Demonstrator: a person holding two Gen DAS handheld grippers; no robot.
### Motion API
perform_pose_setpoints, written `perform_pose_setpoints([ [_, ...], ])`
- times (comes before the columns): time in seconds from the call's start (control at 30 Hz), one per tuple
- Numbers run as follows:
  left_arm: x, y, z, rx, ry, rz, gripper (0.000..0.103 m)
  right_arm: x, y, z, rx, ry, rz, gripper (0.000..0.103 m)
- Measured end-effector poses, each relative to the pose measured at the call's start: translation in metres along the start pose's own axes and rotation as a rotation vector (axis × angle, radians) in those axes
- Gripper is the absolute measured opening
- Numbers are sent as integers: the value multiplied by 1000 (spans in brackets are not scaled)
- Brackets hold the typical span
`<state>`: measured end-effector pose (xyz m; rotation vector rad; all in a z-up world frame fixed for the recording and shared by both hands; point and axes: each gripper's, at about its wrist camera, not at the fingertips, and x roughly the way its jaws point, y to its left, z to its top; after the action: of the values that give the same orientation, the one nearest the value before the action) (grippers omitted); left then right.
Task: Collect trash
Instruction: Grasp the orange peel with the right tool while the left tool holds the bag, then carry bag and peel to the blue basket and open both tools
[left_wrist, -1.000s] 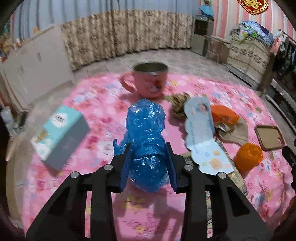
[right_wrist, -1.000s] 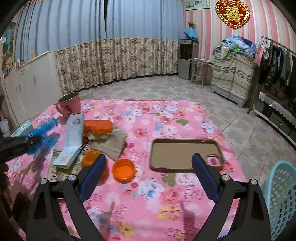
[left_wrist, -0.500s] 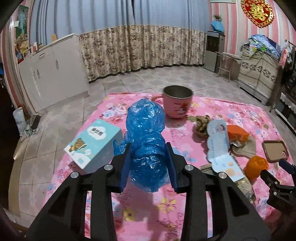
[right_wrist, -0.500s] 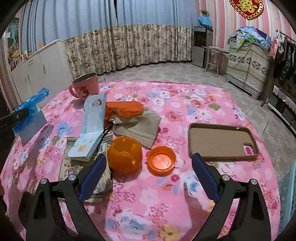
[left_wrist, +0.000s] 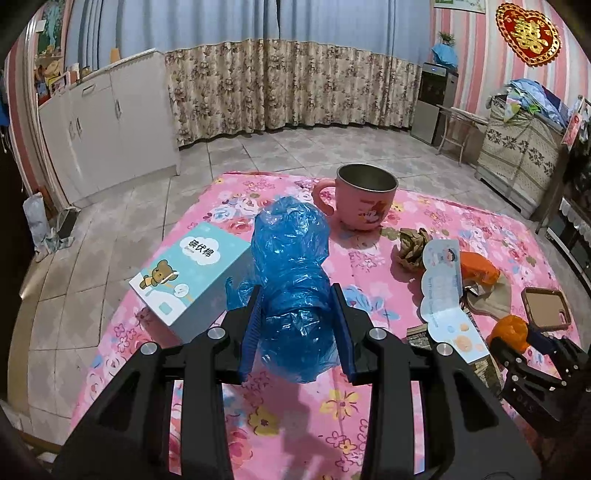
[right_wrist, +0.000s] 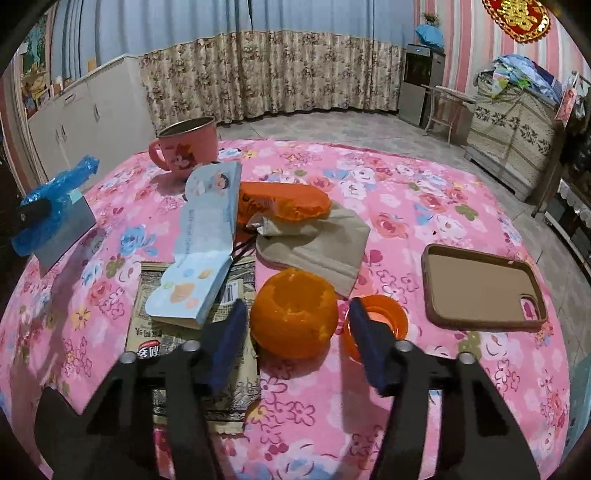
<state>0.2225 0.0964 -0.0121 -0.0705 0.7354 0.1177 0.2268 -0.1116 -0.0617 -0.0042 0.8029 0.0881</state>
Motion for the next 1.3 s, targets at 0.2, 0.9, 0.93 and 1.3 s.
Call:
perform_pose_setpoints([
  [0.2,-1,-9,-3,39,-4,6,35,-5,-5,-1,5,-17,46,42],
  [0.9,-80,-128,-24,215,-109,-246,35,-183,-136,-31,140,-260,-120,42],
  [0.93,-86,-141,-29,234,-110,-265,35,-193,-147,-38,153,-263,-139,42],
  [1.3,-133,-269,-83,411,-108,-500,35,-245,-236,-108,281,-234,-363,42],
])
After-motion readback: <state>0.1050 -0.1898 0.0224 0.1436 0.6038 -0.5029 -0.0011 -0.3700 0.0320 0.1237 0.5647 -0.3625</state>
